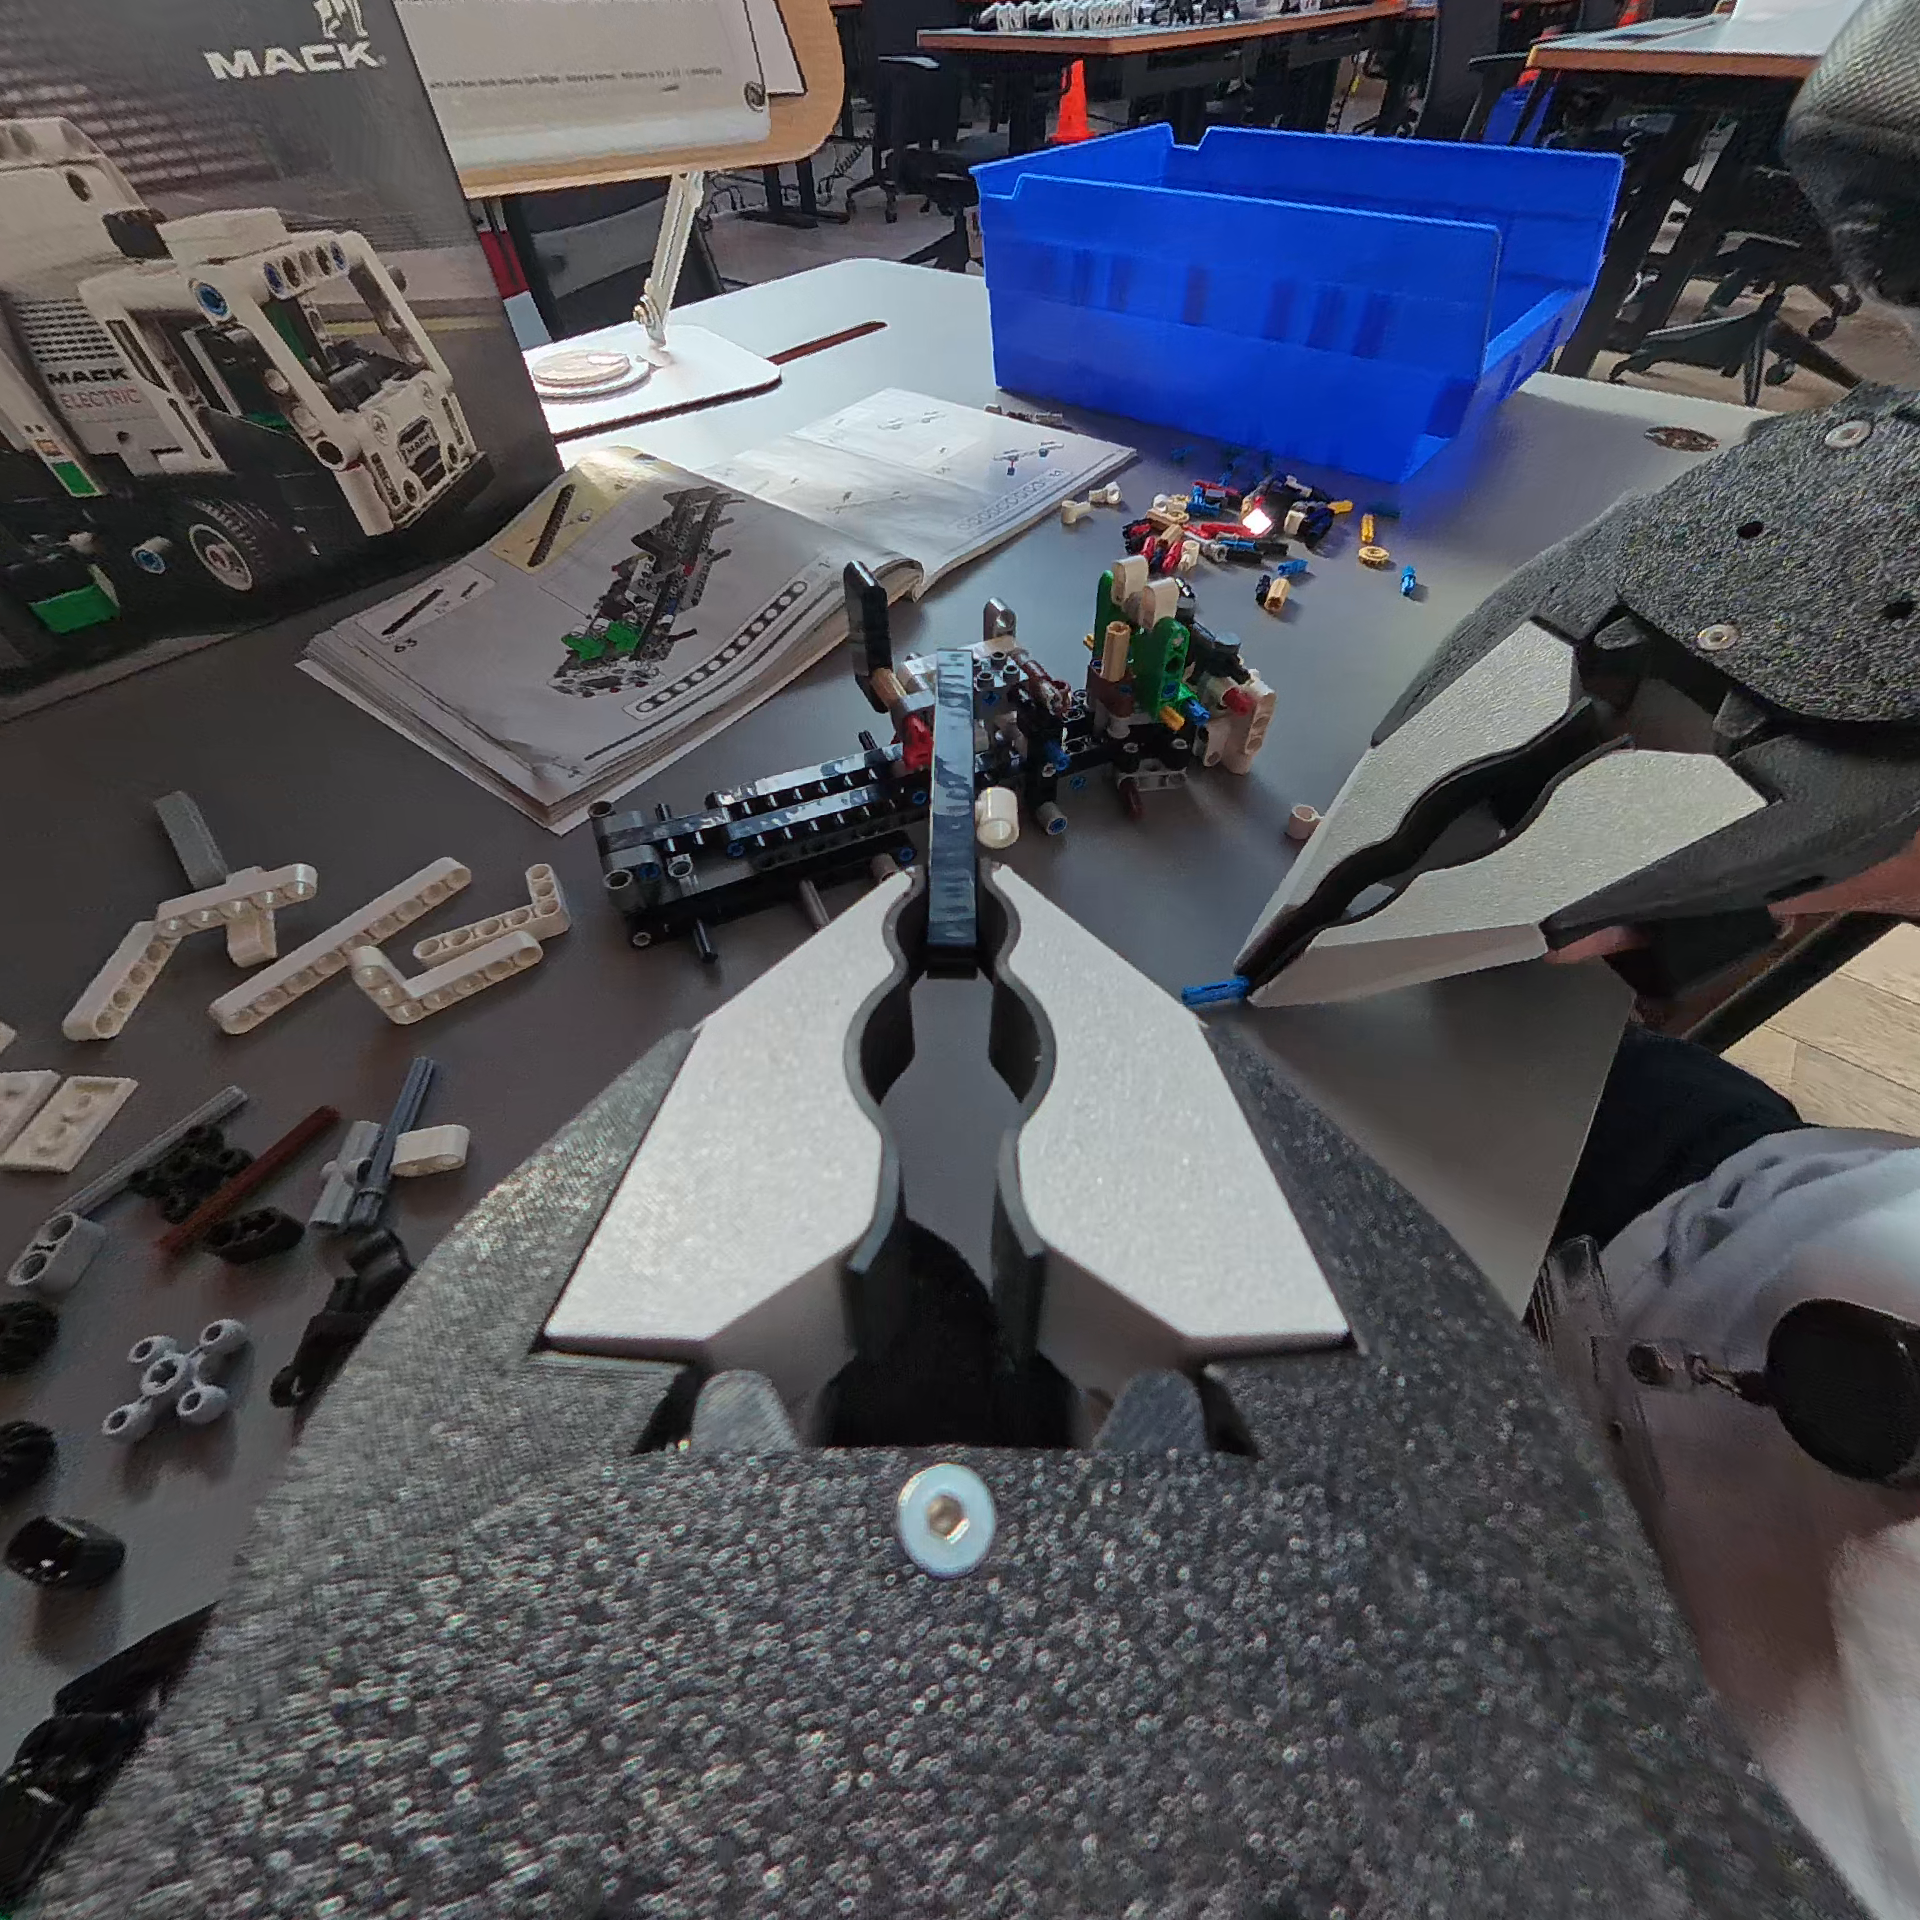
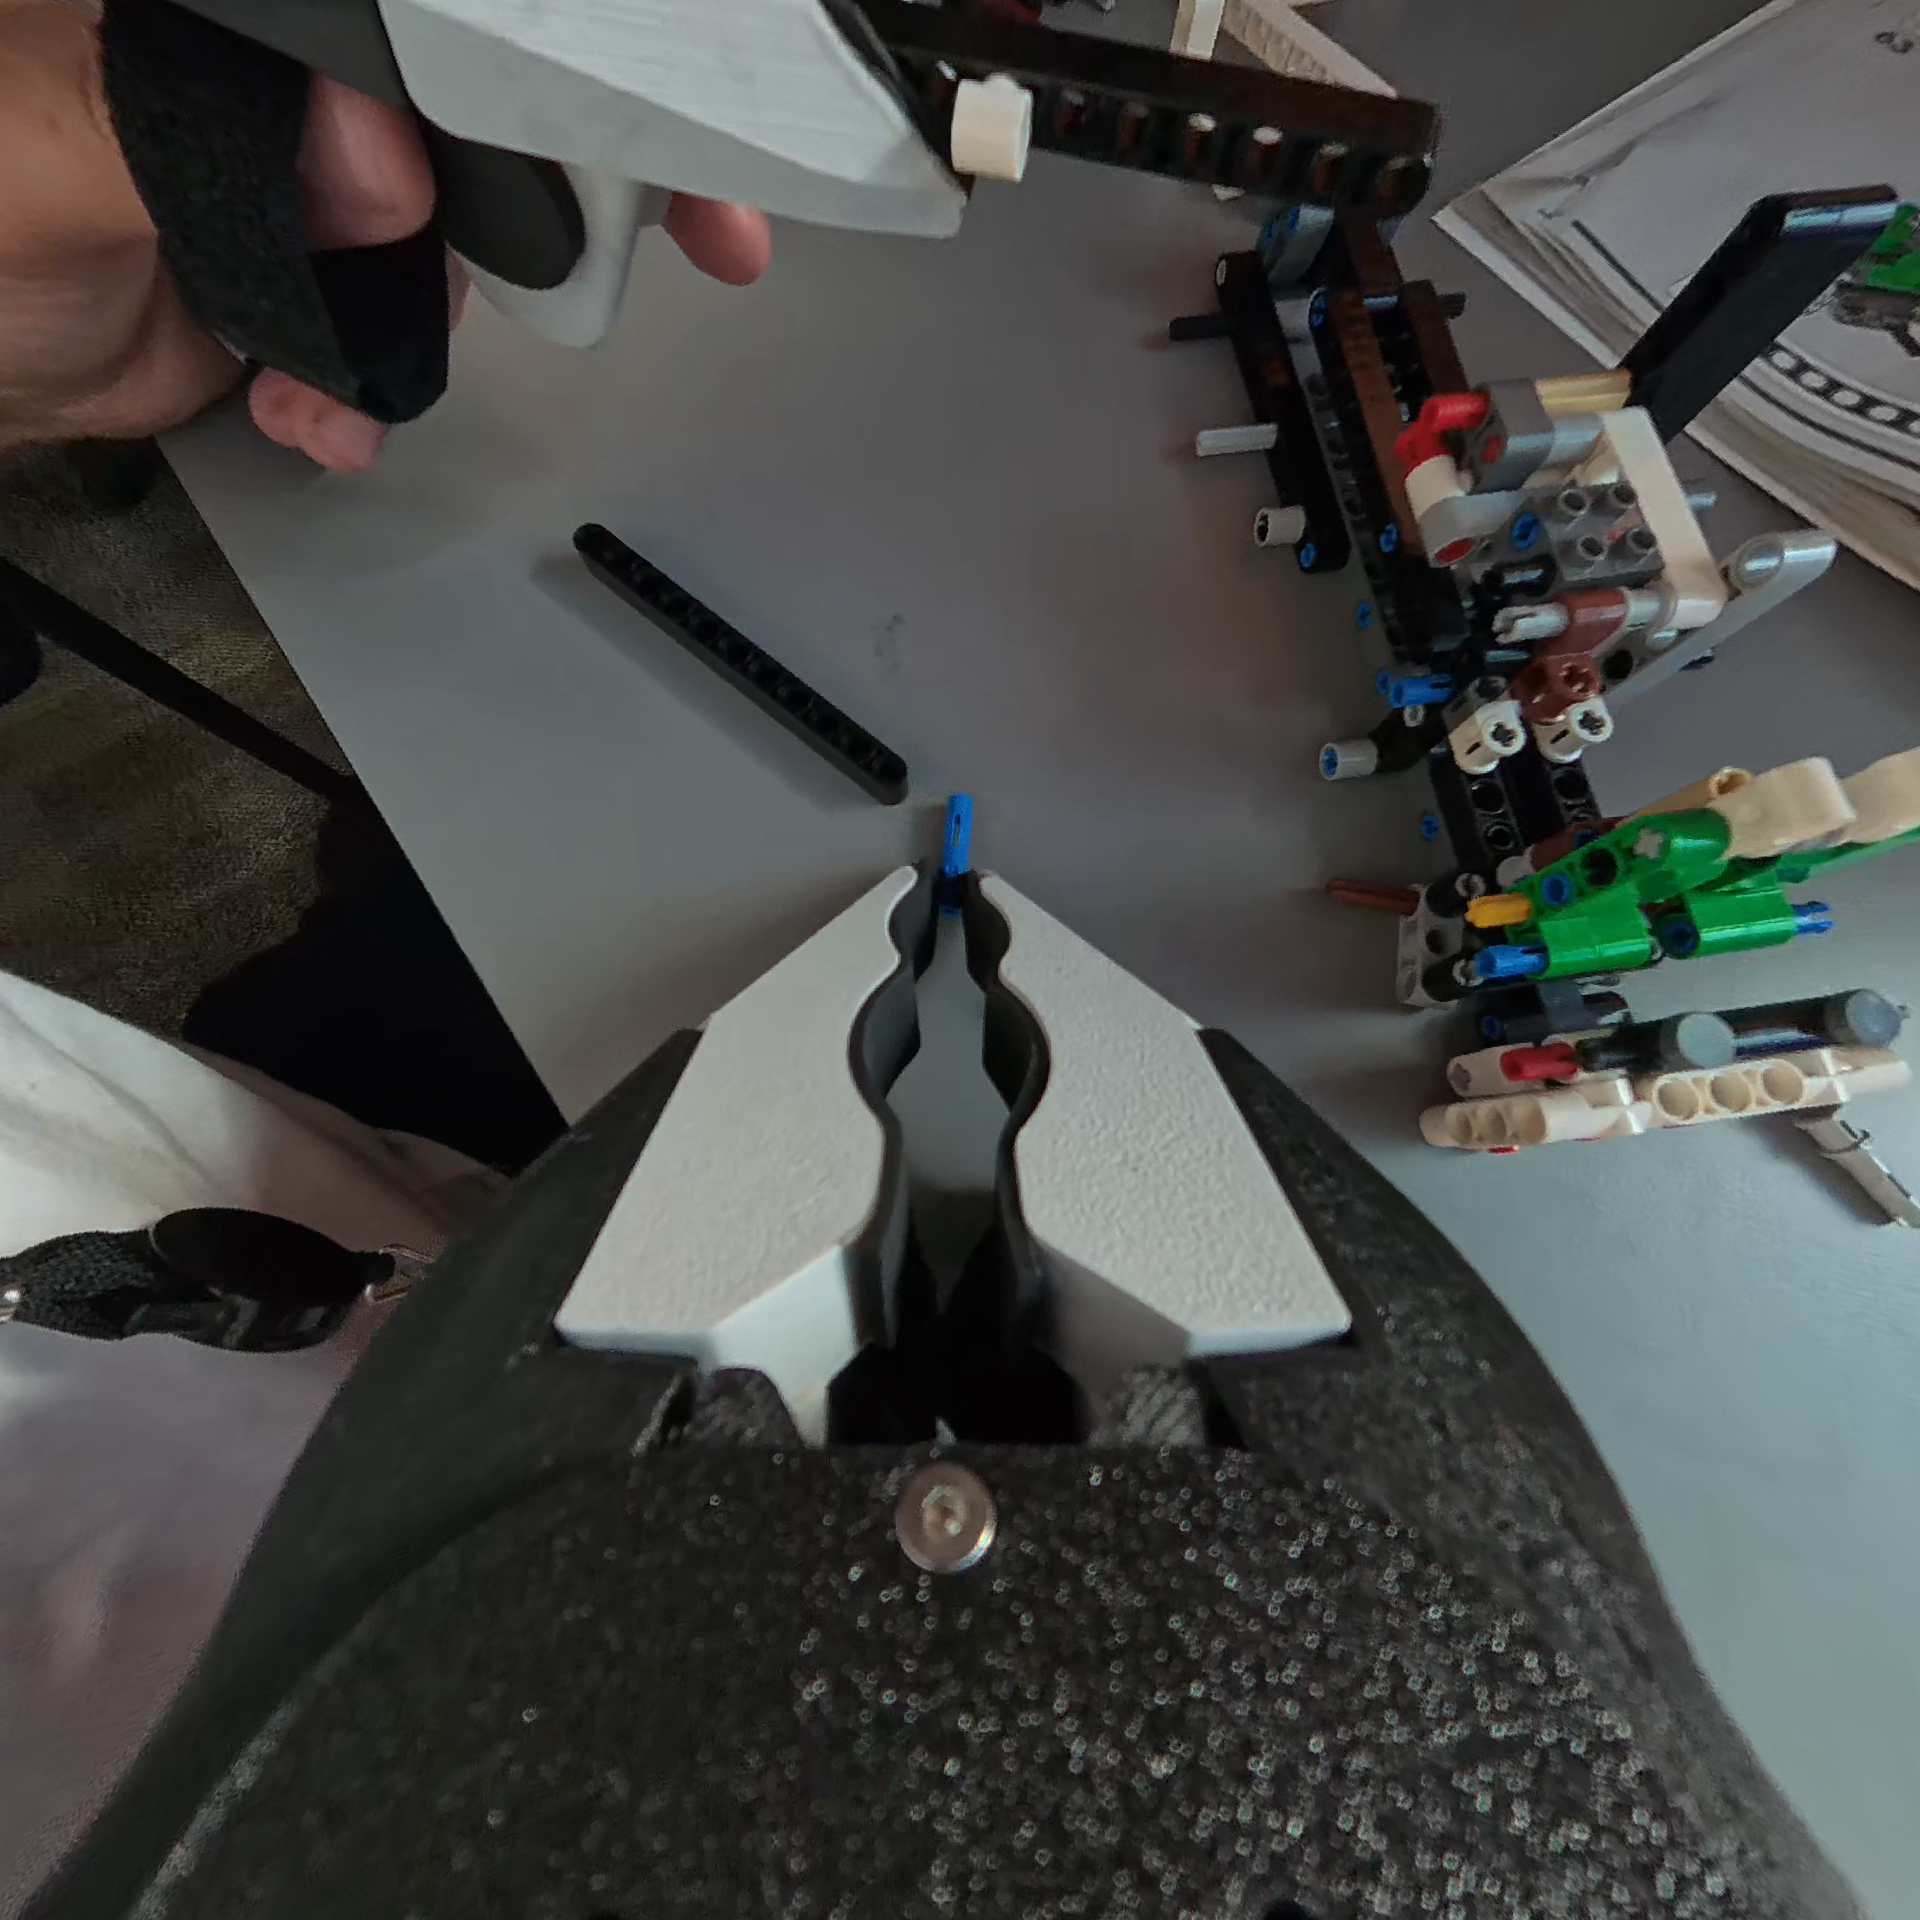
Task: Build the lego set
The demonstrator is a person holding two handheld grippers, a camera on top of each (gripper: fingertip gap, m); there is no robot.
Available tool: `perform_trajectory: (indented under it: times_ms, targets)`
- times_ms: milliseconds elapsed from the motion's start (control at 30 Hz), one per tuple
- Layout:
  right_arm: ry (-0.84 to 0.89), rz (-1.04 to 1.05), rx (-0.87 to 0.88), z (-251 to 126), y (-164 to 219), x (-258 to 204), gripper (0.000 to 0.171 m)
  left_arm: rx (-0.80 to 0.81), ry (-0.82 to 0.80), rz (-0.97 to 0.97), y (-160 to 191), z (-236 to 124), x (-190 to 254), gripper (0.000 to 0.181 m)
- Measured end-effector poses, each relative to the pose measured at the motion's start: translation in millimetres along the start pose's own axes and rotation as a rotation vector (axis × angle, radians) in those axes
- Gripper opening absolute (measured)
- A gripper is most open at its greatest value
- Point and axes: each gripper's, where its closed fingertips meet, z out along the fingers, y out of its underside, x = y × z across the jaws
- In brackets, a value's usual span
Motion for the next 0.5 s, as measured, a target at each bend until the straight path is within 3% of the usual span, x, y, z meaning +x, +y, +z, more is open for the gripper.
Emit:
perform_trajectory:
  times_ms: [200,367,500]
  targets:
    - [0.082,-0.298,0.129,-32.5,-8.4,31.0,0.003,-0.057,0.032,-0.093,7.2,6.1,-5.5,0.006]
    - [0.207,-0.571,0.289,-66.7,-6.1,75.2,0.003,-0.105,-0.038,-0.083,13.7,10.5,-13.2,0.006]
    - [0.268,-0.647,0.293,-78.9,11.1,108.0,0.002,-0.193,-0.024,-0.102,25.7,18.1,-13.0,0.006]
